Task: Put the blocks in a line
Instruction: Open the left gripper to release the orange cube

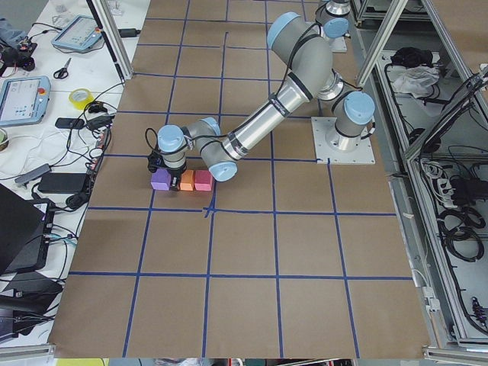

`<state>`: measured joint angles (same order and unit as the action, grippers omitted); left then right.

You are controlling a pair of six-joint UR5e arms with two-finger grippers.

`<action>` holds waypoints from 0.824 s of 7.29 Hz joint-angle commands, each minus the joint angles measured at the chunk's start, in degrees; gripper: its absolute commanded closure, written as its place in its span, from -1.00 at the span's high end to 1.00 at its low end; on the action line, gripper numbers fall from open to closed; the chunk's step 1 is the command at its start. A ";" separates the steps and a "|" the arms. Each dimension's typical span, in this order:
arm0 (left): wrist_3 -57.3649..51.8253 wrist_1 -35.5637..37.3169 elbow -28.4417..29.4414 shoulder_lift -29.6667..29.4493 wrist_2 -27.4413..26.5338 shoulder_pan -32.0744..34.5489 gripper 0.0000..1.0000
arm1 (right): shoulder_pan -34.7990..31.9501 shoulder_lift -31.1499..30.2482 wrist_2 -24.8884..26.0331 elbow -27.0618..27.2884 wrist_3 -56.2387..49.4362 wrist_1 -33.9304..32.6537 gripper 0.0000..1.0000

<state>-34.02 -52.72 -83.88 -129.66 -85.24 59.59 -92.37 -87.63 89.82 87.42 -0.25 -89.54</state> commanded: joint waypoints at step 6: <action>2.45 -38.90 3.46 24.49 -0.45 4.55 1.00 | 0.00 0.00 0.00 0.03 0.16 -0.11 1.00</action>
<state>-33.00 -84.89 -80.66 -111.06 -85.39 62.29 -92.37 -87.63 89.79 87.38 -0.15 -89.63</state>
